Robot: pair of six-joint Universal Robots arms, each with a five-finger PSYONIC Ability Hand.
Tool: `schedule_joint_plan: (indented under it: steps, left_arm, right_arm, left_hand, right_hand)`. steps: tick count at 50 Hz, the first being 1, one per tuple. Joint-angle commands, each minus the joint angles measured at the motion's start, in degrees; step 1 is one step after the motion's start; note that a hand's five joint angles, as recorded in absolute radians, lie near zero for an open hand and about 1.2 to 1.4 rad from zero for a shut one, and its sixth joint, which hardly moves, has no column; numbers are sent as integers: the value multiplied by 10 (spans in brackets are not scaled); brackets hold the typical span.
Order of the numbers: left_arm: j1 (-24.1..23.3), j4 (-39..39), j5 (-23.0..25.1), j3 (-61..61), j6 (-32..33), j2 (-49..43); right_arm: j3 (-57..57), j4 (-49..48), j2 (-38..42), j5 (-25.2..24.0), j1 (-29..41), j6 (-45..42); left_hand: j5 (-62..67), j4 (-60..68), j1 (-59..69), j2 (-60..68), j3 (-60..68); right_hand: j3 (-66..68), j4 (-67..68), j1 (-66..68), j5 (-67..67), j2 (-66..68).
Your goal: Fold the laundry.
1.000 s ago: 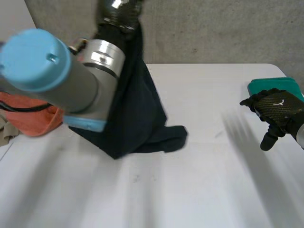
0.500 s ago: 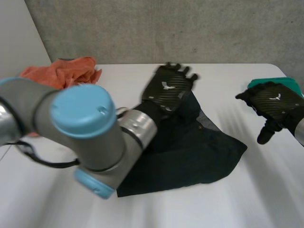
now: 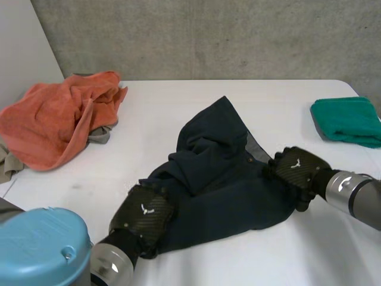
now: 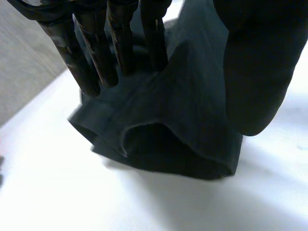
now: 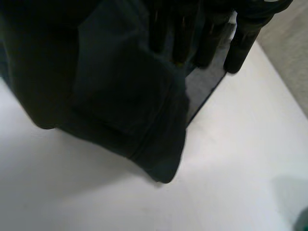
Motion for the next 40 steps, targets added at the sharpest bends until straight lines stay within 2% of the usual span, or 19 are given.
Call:
schedule_joint_plan:
  steps: [1,3,4,9,11,15,16,21,25,29,31,35,40]
  left_arm:
    - [3,25,3,18,-2,-62]
    - [3,39,2,27,1,-80]
    - [3,47,1,31,2,-88]
    - [2,110,0,57,6,-132]
    - [2,131,-3,65,7,-144]
    - [1,162,-16,91,10,-172]
    - [2,163,-24,97,14,-173]
    - [0,162,-43,113,40,-141]
    - [1,159,-41,125,69,-55]
    - [-2,140,-39,148,74,24]
    - [-2,102,-38,173,73,68]
    - [0,25,-35,223,65,98]
    - [2,-58,-26,271,48,91]
  right_arm:
    - [-14,-34,44,1,2,-14]
    - [-14,-40,45,0,2,-10]
    - [-14,-42,44,-1,2,-8]
    - [-10,-43,41,3,2,10]
    - [-5,-40,38,5,2,19]
    - [1,-40,27,5,2,39]
    - [2,-39,21,5,1,45]
    - [-2,-33,-21,10,-4,73]
    - [-25,-1,-89,22,-1,82]
    - [-81,65,-152,58,0,95]
    - [-125,114,-182,68,0,107]
    - [-182,186,-230,73,-3,118]
    - [-214,244,-241,74,2,114]
  left_hand:
    - [0,1,7,6,5]
    - [-7,-6,0,-1,-2]
    - [-10,-9,-3,-5,-6]
    - [22,23,29,27,26]
    - [107,108,114,113,112]
    - [503,505,511,509,508]
    - [521,522,528,526,526]
    - [521,522,528,527,526]
    - [521,522,528,527,526]
    - [521,522,528,527,526]
    - [521,522,528,527,526]
    - [521,522,528,527,526]
    - [521,522,528,527,526]
  right_hand:
    - [249,249,251,250,251]
    - [405,405,407,406,407]
    - [555,555,557,556,557]
    - [557,557,558,558,558]
    - [557,557,558,558,558]
    - [557,557,558,558,558]
    - [557,557,558,558,558]
    - [557,557,558,558,558]
    - [557,557,558,558,558]
    - [557,557,558,558,558]
    - [557,557,558,558,558]
    - [557,557,558,558,558]
    - [557,557,558,558,558]
